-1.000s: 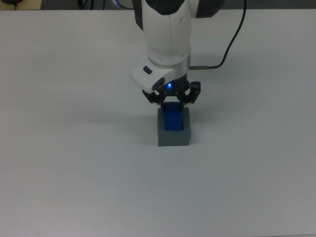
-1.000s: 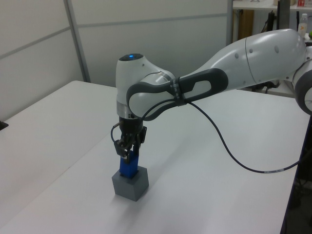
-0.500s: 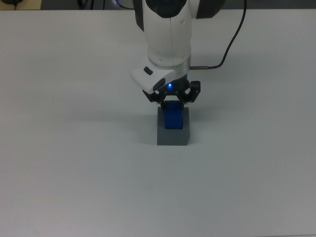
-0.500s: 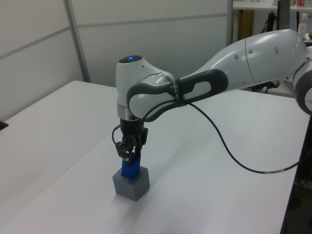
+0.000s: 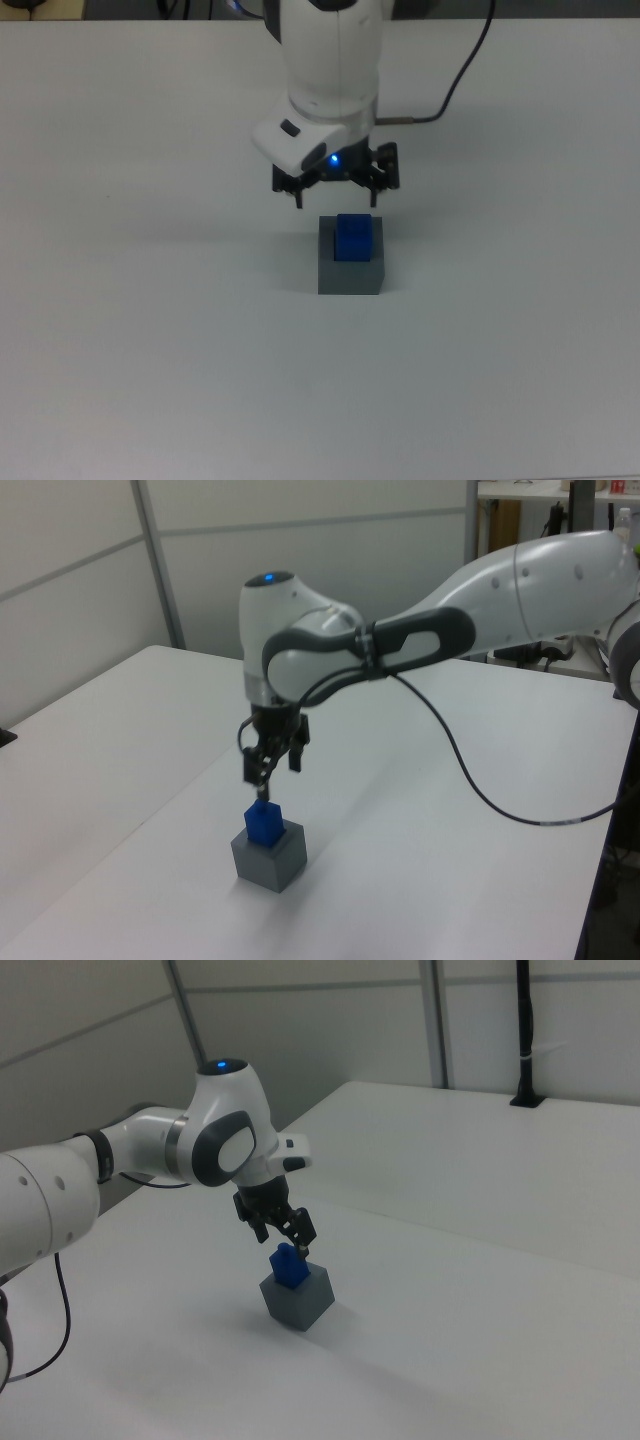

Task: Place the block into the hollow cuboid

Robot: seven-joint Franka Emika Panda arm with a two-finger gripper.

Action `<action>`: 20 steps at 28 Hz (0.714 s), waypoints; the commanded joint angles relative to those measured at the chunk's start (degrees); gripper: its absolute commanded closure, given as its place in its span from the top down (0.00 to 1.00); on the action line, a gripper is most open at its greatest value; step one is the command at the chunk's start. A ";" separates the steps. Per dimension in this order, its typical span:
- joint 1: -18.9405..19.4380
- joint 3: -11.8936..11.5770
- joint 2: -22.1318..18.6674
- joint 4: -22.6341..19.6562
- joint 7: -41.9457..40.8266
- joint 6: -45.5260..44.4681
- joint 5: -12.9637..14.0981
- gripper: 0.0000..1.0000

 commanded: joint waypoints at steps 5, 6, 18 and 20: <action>-1.14 -4.73 -5.22 -0.18 -8.81 -8.72 -0.56 1.00; -1.22 -5.26 -5.22 -0.18 -9.17 -9.16 -0.64 1.00; -1.66 -7.99 -5.58 0.08 -9.17 -9.61 -0.56 1.00; -1.66 -7.99 -5.58 0.08 -9.08 -9.61 -0.56 1.00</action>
